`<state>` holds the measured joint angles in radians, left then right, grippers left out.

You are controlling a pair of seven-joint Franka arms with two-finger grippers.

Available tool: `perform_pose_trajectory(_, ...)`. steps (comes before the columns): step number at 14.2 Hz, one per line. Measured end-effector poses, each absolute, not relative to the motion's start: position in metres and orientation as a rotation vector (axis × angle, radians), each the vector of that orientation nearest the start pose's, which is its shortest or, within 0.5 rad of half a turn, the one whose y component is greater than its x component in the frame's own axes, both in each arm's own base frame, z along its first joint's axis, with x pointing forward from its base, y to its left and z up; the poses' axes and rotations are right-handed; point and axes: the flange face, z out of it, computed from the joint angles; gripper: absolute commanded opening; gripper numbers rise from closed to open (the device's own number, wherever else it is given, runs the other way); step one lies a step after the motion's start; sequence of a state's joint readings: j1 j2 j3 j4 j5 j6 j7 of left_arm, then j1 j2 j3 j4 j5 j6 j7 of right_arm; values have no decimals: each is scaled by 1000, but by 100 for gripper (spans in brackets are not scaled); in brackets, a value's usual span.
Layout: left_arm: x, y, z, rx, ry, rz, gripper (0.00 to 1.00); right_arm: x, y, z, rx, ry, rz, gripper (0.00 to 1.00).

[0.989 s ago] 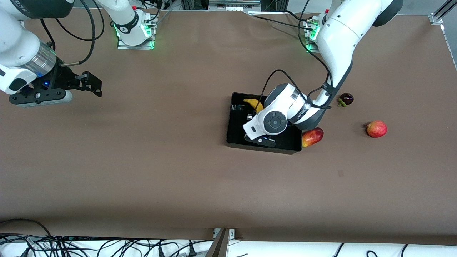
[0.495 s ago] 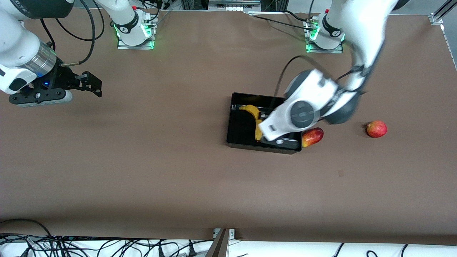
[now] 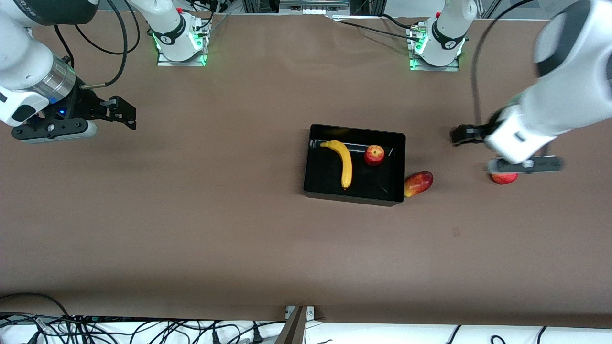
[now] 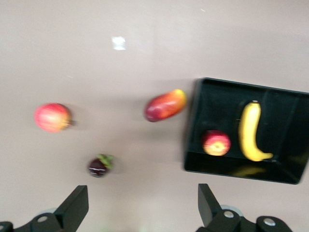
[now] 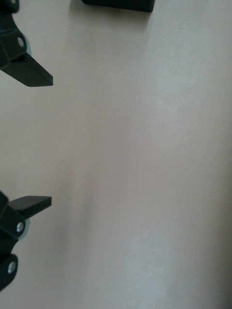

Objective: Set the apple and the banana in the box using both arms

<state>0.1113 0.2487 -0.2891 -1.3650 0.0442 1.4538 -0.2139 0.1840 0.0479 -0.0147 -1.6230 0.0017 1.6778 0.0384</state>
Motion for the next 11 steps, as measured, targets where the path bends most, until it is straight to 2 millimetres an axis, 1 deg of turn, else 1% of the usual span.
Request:
perform_pose_trajectory(2, 598, -38, 586, -3114, -81, 147, 100, 568, 97, 582, -3133, -205, -10, 100)
perform_pose_trajectory(3, 589, -23, 596, -3107, -108, 91, 100, 568, 97, 582, -3133, -205, -10, 100)
perform_pose_trajectory(4, 576, -15, 604, -3101, -129, 57, 100, 568, 97, 582, -3133, -205, -10, 100)
perform_pose_trajectory(5, 561, -15, 609, -3095, -131, 42, 100, 568, 97, 582, -3133, -205, -10, 100)
perform_pose_trajectory(6, 548, -21, 610, -3091, -112, 33, 100, 568, 97, 582, -3133, -205, -10, 100)
perform_pose_trajectory(8, 529, -45, 609, -3086, -40, 40, 100, 568, 97, 582, -3133, -205, -10, 100)
perform_pose_trajectory(9, 524, -58, 607, -3084, -7, 46, 100, 568, 97, 582, -3133, -205, -10, 100)
perform_pose_trajectory(10, 523, -65, 604, -3083, 11, 50, 100, 568, 97, 582, -3133, -205, -10, 100)
perform_pose_trajectory(11, 523, -67, 601, -3083, 17, 56, 100, 568, 97, 582, -3133, -205, -10, 100)
